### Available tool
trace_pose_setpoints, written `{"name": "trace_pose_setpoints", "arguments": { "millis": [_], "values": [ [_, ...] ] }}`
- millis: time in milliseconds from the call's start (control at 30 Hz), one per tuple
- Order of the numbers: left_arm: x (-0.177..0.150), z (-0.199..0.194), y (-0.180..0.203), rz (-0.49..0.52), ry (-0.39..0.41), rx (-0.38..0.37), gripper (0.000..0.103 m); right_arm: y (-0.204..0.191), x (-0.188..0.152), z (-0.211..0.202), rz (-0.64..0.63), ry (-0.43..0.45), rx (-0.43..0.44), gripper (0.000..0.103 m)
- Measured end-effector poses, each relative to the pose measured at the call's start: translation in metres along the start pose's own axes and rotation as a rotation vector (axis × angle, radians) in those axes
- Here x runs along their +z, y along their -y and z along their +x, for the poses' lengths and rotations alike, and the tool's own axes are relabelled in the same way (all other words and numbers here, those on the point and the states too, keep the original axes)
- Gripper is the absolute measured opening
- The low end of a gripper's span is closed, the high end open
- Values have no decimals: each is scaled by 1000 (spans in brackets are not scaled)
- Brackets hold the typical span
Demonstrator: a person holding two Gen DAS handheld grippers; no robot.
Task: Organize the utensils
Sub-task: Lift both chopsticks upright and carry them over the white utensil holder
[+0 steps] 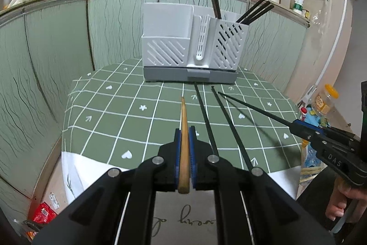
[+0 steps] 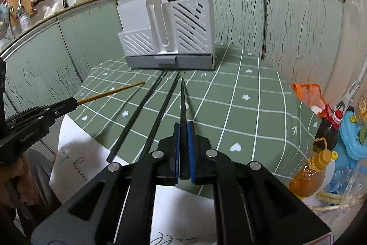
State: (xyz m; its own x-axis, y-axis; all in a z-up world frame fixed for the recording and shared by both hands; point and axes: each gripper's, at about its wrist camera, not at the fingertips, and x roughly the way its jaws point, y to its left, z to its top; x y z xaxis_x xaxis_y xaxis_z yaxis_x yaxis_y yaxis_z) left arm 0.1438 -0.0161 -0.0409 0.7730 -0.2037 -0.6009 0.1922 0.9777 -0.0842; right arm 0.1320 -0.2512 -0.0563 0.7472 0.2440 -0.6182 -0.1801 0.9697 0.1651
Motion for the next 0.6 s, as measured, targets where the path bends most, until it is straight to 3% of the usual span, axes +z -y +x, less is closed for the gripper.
{"name": "trace_pose_setpoints", "arguments": {
  "millis": [600],
  "values": [
    [24, -34, -14, -4, 60, -24, 8, 10, 23, -35, 4, 64, 20, 6]
  ]
}}
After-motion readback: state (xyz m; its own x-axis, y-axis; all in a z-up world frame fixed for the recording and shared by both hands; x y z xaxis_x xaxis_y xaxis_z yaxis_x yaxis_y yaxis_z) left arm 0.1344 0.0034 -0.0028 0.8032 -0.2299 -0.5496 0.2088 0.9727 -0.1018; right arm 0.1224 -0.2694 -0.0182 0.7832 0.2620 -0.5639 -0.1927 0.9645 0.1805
